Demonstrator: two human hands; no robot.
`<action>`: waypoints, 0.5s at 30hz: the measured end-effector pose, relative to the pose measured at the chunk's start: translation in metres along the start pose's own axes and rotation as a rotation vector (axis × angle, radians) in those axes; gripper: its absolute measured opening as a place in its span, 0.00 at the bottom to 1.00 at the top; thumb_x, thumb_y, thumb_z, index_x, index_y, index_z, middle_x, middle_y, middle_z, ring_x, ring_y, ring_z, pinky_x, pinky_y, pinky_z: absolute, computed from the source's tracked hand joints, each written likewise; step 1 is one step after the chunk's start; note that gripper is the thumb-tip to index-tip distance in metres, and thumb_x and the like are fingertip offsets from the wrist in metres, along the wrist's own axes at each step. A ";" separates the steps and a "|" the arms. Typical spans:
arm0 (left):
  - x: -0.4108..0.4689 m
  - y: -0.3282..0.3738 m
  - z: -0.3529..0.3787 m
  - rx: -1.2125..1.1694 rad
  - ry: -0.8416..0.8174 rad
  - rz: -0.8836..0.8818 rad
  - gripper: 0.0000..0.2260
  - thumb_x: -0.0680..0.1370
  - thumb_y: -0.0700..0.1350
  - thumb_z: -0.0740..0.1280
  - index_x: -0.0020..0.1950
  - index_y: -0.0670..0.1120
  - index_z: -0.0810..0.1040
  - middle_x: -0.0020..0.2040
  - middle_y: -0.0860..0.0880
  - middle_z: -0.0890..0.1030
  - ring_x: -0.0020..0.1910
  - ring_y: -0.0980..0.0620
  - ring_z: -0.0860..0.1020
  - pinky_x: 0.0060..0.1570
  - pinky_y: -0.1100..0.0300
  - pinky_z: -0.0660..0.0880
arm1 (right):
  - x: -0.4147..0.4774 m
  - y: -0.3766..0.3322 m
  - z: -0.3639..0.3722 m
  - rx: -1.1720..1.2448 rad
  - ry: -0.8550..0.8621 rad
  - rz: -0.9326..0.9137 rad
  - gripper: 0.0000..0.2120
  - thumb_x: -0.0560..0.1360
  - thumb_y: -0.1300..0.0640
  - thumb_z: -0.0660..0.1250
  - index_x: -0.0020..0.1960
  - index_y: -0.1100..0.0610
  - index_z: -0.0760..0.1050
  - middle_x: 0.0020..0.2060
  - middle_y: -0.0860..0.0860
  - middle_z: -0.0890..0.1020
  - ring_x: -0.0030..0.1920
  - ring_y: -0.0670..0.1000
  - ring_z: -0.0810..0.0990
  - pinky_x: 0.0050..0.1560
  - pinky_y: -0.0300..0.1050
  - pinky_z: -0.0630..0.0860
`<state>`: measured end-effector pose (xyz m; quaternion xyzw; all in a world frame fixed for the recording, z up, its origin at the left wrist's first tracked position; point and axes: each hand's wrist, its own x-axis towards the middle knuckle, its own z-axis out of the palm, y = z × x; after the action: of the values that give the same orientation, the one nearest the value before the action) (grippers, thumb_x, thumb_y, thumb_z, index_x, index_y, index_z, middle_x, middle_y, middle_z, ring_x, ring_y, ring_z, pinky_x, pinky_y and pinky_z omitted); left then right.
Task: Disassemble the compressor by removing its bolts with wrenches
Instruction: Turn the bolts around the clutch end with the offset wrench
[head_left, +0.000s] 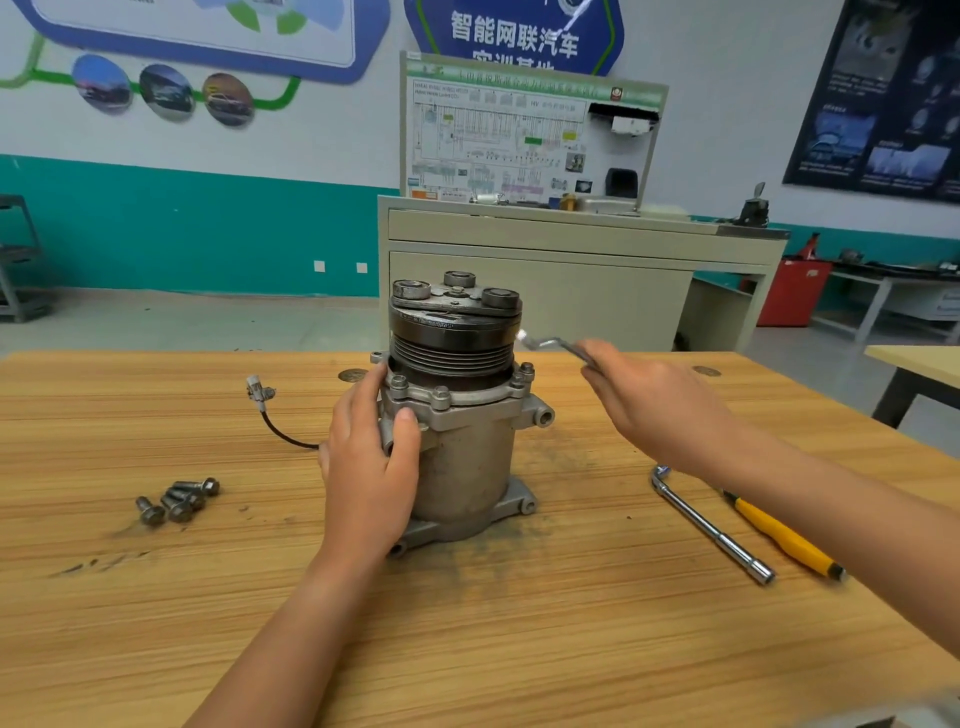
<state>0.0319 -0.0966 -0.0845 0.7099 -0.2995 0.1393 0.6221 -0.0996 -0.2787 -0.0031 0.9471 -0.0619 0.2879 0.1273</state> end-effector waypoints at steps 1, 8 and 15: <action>0.000 0.001 0.000 0.001 -0.001 -0.002 0.20 0.75 0.54 0.53 0.67 0.64 0.58 0.64 0.61 0.63 0.65 0.63 0.60 0.71 0.43 0.58 | -0.006 -0.002 -0.003 -0.031 -0.067 0.004 0.16 0.80 0.54 0.53 0.65 0.56 0.66 0.31 0.49 0.75 0.28 0.54 0.74 0.26 0.42 0.64; -0.001 0.001 -0.001 -0.001 -0.001 -0.006 0.21 0.75 0.54 0.53 0.68 0.61 0.59 0.64 0.60 0.63 0.67 0.61 0.61 0.71 0.43 0.58 | -0.014 -0.009 -0.009 -0.241 -0.206 0.080 0.21 0.81 0.58 0.52 0.72 0.50 0.51 0.32 0.48 0.72 0.31 0.51 0.70 0.26 0.43 0.60; -0.001 0.001 -0.001 0.009 0.001 0.000 0.23 0.75 0.54 0.53 0.71 0.58 0.60 0.65 0.59 0.63 0.69 0.58 0.61 0.71 0.43 0.58 | 0.001 -0.040 -0.033 -0.390 -0.323 0.091 0.18 0.76 0.67 0.55 0.65 0.59 0.61 0.26 0.50 0.63 0.24 0.49 0.61 0.22 0.42 0.55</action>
<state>0.0308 -0.0957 -0.0837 0.7126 -0.2988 0.1409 0.6189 -0.1085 -0.2315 0.0156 0.9346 -0.1782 0.1211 0.2831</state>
